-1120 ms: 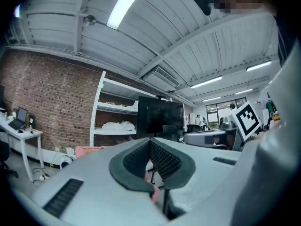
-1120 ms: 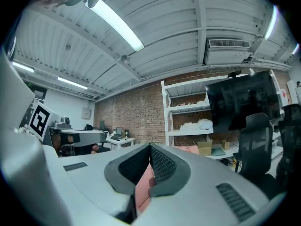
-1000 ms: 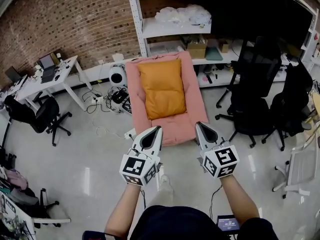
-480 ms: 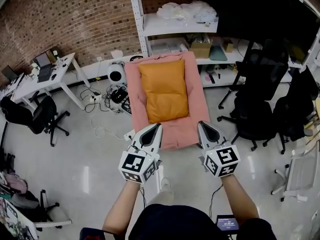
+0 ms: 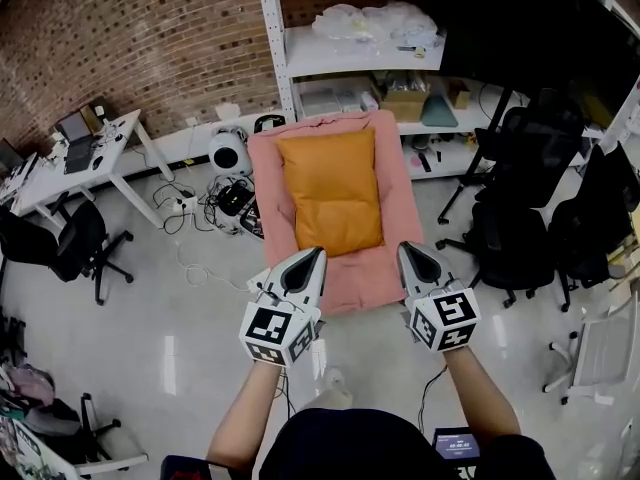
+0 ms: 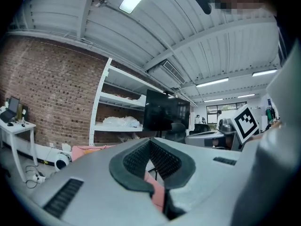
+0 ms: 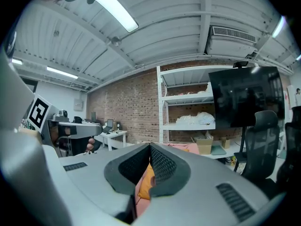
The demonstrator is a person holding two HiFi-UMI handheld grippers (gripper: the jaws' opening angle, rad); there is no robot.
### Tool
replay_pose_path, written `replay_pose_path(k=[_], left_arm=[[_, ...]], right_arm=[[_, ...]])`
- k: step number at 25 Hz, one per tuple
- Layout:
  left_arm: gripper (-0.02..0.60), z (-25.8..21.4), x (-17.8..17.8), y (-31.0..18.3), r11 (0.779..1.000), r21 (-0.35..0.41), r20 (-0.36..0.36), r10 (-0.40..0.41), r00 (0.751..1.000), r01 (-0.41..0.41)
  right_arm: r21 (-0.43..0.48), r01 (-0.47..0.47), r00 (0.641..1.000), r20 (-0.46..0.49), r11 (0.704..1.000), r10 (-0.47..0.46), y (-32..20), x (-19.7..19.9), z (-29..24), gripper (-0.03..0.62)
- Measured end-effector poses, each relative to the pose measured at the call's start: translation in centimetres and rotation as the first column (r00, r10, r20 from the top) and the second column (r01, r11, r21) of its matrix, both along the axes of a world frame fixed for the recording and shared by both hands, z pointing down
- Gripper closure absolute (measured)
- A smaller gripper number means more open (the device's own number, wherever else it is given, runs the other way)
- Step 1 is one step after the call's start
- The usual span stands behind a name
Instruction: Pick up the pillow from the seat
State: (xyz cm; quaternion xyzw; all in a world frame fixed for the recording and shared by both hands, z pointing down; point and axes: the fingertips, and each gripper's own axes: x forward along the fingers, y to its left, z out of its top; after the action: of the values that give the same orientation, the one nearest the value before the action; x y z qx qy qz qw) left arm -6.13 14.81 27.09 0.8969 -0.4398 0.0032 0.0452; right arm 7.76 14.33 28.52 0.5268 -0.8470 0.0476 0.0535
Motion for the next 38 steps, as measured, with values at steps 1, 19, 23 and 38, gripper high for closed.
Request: replay_pose_path(k=[1, 19, 23, 38], left_arm=[[0.580, 0.1, -0.3, -0.6, 1.000, -0.001, -0.001, 0.003, 1.000, -0.003], [0.580, 1.1, -3.3, -7.6, 0.999, -0.017, -0.012, 0.037, 0.999, -0.038], [0.581, 1.2, -3.6, -8.3, 1.000, -0.016, -0.015, 0.025, 1.000, -0.025], [0.580, 3.1, -2.1, -14.5, 0.998, -0.051, 0.011, -0.025, 1.000, 0.025]], right_arm=[[0.000, -0.003, 1.000, -0.005, 1.000, 0.003, -0.6, -0.3, 0.1, 0.577], [-0.010, -0.024, 0.998, -0.051, 1.000, 0.023, -7.7, -3.9, 0.6, 0.577], [0.000, -0.016, 0.998, -0.068, 1.000, 0.016, -8.6, -3.8, 0.6, 0.577], [-0.013, 0.056, 0.996, -0.068, 0.998, -0.056, -15.7, -2.4, 2.7, 0.577]])
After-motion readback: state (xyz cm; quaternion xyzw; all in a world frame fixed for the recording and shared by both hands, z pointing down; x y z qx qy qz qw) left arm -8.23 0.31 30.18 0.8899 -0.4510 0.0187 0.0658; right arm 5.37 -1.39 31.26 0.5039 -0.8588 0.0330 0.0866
